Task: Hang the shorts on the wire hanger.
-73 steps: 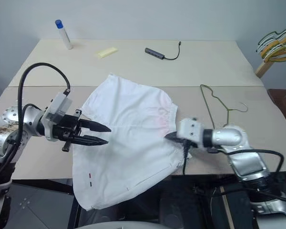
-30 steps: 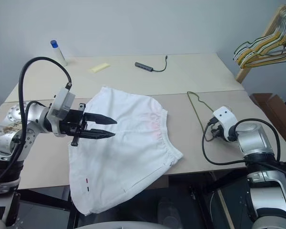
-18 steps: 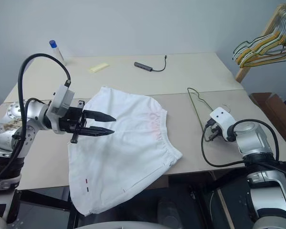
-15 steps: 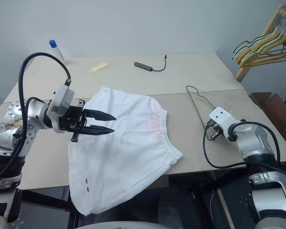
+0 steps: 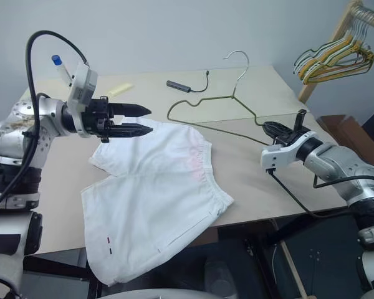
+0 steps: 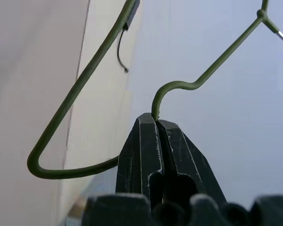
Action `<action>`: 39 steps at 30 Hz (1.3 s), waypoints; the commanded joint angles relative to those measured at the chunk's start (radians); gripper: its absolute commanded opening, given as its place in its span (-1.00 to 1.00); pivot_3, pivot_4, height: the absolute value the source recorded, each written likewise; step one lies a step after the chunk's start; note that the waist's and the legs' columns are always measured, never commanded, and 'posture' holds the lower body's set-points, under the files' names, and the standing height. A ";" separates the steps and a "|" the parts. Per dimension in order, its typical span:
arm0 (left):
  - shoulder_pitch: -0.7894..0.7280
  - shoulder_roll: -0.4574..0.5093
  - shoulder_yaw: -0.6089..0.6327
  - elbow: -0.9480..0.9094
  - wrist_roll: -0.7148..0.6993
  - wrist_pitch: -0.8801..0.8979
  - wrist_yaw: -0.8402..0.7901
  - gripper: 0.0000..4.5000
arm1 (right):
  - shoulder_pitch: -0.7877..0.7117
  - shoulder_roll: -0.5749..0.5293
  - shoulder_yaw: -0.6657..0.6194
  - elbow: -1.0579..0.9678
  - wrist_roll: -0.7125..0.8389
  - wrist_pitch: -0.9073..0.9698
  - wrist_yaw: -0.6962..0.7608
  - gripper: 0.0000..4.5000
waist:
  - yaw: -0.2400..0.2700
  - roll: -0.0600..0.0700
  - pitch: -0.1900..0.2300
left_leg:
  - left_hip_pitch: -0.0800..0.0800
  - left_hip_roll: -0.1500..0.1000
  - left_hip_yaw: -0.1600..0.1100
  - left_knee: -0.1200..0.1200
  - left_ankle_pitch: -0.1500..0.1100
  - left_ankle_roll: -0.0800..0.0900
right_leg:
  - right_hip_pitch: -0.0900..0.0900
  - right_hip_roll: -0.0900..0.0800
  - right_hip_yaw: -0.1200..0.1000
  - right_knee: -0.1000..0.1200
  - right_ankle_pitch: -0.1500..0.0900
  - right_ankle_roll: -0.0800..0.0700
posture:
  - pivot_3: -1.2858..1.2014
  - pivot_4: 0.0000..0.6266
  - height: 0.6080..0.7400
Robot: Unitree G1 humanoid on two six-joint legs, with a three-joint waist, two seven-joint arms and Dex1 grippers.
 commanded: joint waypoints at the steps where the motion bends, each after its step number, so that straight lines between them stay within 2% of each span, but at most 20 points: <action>1: -0.092 -0.028 -0.046 0.105 0.077 0.003 0.017 0.74 | -0.060 -0.026 0.007 -0.025 -0.107 -0.089 -0.103 -1.00 | -0.005 0.000 0.000 | 0.000 0.000 0.000 0.000 0.000 0.000 | 0.000 0.000 0.000 0.000 0.000 0.000 | -0.09 -1.00 1.00; 2: -0.118 -0.038 -0.070 0.147 0.100 0.013 0.009 0.86 | -0.070 -0.023 0.009 -0.037 -0.124 -0.103 -0.116 -1.00 | -0.009 0.000 0.000 | 0.000 -0.001 0.000 0.000 0.000 0.000 | 0.000 -0.001 0.000 0.000 0.000 0.000 | -0.09 -1.00 1.00; 10: -0.236 -0.094 -0.295 0.324 0.294 0.035 -0.121 0.86 | -0.124 -0.011 0.011 -0.091 -0.179 -0.142 -0.129 -1.00 | -0.046 0.000 0.000 | 0.000 -0.001 -0.001 0.000 0.000 0.000 | 0.000 -0.001 0.000 0.000 0.000 0.001 | -0.11 -1.00 1.00; 17: -0.244 -0.156 -0.363 0.331 0.352 0.107 -0.163 0.86 | -0.122 -0.013 -0.005 -0.127 -0.182 -0.120 -0.116 -1.00 | -0.063 0.000 0.000 | 0.000 -0.001 -0.001 0.000 0.000 0.000 | 0.000 -0.001 0.001 0.000 -0.001 0.002 | -0.12 -1.00 1.00; 21: -0.232 -0.163 -0.354 0.304 0.364 0.123 -0.141 0.48 | -0.115 -0.017 -0.013 -0.140 -0.181 -0.109 -0.111 -1.00 | -0.073 0.000 0.000 | 0.000 -0.001 -0.001 0.000 0.000 0.000 | 0.000 -0.001 0.001 0.000 -0.001 0.002 | -0.13 -1.00 1.00; 26: -0.219 -0.160 -0.336 0.307 0.370 0.135 -0.118 -0.20 | -0.107 -0.015 -0.025 -0.144 -0.178 -0.078 -0.099 -1.00 | -0.082 0.000 0.000 | 0.001 -0.001 -0.004 0.000 0.000 0.000 | 0.000 -0.001 0.002 0.001 -0.001 0.002 | -0.13 -1.00 1.00; 32: -0.160 -0.129 -0.294 0.229 0.340 0.157 -0.108 -0.97 | -0.109 -0.007 -0.033 -0.152 -0.176 -0.057 -0.099 -1.00 | -0.084 0.000 0.000 | 0.001 -0.001 -0.005 0.000 0.000 0.000 | 0.000 -0.001 0.002 0.001 -0.001 0.002 | -0.12 -1.00 1.00; 35: -0.125 -0.117 -0.262 0.182 0.330 0.119 -0.094 -0.97 | -0.110 -0.006 -0.029 -0.150 -0.166 -0.074 -0.098 -1.00 | -0.084 0.000 0.000 | 0.002 -0.001 -0.006 0.000 0.000 0.000 | 0.000 -0.001 0.003 0.001 -0.001 0.002 | -0.11 -1.00 1.00; 39: -0.084 -0.103 -0.230 0.134 0.344 0.052 -0.033 -1.00 | -0.119 -0.001 -0.020 -0.134 -0.125 -0.129 -0.092 -0.52 | -0.081 0.000 0.000 | 0.002 -0.001 -0.006 0.000 0.000 0.000 | 0.001 -0.002 0.003 0.001 -0.001 0.002 | -0.10 -1.00 1.00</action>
